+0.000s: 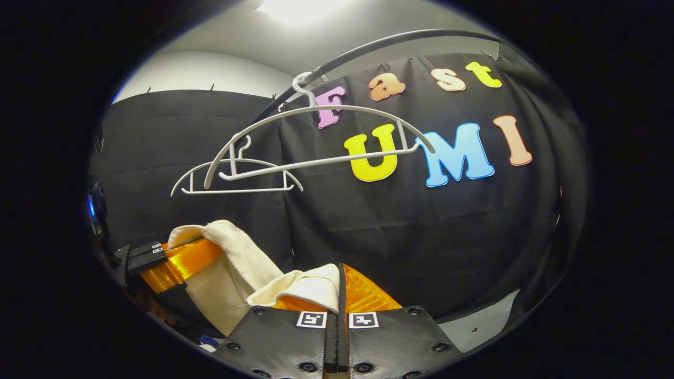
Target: Grasp the clothes on the hanger with both hands and then place them into the laundry hamper below.
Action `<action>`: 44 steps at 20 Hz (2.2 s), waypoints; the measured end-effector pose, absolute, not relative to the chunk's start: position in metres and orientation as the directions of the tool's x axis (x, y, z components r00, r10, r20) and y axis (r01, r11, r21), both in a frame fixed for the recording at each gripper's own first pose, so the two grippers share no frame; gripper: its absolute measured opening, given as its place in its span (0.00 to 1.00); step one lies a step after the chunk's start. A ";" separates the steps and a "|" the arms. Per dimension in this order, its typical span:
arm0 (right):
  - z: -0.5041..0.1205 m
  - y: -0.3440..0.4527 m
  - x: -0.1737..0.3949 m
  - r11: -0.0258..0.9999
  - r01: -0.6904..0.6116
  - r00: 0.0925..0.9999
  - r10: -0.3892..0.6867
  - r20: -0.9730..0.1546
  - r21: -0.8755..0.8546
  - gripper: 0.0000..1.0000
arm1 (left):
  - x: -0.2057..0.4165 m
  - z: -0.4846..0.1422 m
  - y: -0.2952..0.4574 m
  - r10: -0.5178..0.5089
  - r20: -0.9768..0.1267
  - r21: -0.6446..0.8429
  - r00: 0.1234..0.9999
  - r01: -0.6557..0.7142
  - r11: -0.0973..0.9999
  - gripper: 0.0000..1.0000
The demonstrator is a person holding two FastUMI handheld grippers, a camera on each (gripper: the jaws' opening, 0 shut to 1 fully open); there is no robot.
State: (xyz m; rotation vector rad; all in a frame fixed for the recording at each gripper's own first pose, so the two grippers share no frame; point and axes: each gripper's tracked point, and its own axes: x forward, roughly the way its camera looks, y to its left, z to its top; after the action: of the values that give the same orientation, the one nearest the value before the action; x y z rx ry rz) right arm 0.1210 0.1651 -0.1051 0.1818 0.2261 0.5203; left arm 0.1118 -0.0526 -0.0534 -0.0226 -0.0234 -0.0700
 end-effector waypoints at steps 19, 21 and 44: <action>-0.329 0.114 0.074 0.943 -0.287 0.783 0.331 -0.527 0.166 0.01 | 0.090 -0.284 -0.087 -0.167 -0.342 -0.028 0.925 0.168 0.985 0.01; -0.348 0.109 0.070 0.948 -0.278 0.764 0.315 -0.562 0.153 0.01 | 0.086 -0.312 -0.091 -0.165 -0.393 -0.018 0.905 0.172 0.985 0.01; -0.352 0.076 0.006 0.958 -0.286 0.667 0.174 -0.725 -0.033 0.99 | 0.030 -0.345 -0.052 -0.099 -0.558 0.041 0.824 0.147 0.988 0.95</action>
State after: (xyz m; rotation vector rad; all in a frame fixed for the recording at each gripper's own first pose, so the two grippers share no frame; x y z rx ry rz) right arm 0.0058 0.0763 -0.3516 -0.1487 0.8004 0.2609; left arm 0.0296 -0.0523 -0.3447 0.0829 0.5881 -0.1310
